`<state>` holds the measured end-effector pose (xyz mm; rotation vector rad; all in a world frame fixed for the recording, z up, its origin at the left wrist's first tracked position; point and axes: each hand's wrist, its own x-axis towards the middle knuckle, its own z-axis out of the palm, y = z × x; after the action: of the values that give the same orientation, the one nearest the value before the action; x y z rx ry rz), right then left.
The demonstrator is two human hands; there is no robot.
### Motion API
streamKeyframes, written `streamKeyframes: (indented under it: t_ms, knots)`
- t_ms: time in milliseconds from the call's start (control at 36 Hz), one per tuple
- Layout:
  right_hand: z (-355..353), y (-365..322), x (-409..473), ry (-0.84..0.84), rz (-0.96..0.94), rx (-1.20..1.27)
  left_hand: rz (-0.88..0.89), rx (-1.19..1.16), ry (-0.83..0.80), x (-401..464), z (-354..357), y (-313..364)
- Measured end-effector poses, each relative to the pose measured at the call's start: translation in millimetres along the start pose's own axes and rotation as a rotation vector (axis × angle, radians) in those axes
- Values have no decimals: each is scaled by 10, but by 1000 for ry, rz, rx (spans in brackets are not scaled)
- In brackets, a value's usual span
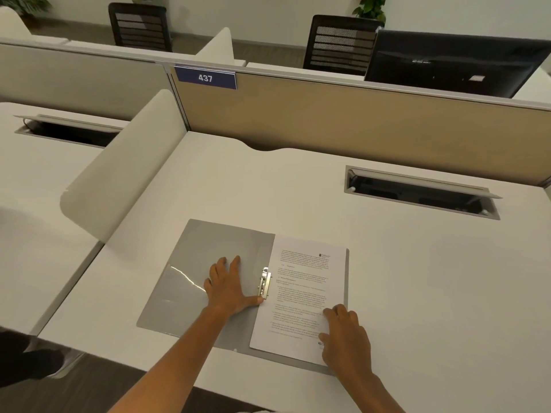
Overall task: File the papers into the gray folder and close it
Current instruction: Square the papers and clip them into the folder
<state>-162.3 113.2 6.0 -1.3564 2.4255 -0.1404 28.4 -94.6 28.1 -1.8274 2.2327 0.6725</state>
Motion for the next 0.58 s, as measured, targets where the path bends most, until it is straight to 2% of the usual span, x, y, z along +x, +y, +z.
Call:
streamKeyframes:
  t_ms: [417,583]
  knots:
    - [3,1,1,6,-7,-5,24,-17,-11,46,21,-50]
    - [12,10,2,17,-8,-11,40,-130,55,80,-1,-207]
